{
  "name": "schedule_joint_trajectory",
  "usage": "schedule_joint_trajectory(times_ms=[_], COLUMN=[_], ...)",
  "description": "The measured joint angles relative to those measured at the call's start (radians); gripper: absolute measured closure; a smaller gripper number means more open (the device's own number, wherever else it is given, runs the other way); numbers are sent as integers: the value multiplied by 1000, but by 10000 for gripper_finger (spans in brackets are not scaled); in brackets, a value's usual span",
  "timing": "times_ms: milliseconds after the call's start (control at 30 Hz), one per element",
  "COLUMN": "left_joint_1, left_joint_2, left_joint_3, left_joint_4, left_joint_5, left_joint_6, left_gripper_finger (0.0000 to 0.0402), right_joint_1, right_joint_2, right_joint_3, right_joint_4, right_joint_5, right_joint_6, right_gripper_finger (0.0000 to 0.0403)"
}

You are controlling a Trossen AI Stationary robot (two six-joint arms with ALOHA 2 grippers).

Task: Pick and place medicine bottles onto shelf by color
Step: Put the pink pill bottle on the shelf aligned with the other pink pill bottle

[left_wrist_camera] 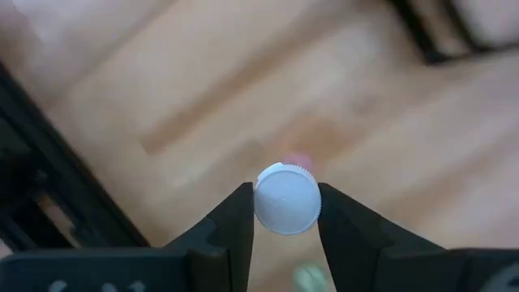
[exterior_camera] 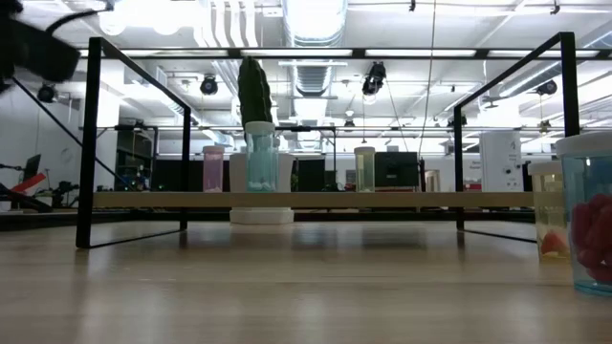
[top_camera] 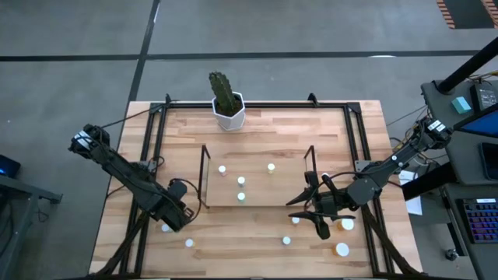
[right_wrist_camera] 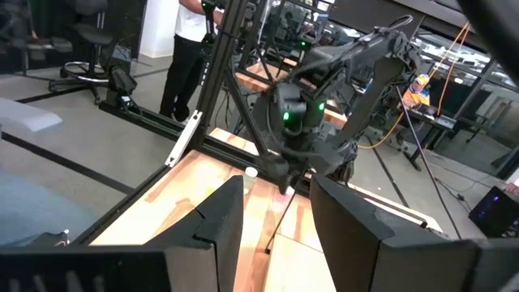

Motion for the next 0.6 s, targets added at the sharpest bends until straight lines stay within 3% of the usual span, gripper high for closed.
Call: schedule_joint_trajectory(times_ms=[267,433,600], left_joint_1=[-50,-110,-108], left_joint_2=[17,73,194], left_joint_3=[206,370,558], left_joint_4=[35,167,181], left_joint_5=[143,157,141], left_joint_6=[11,1,64], left_gripper_finger=[300,301,301], right_joint_1=[0,0,0], right_joint_2=[0,0,0], right_joint_3=[0,0,0], right_joint_4=[0,0,0], right_joint_5=[0,0,0], right_joint_6=[0,-1,-3], right_gripper_finger=[268,268,268])
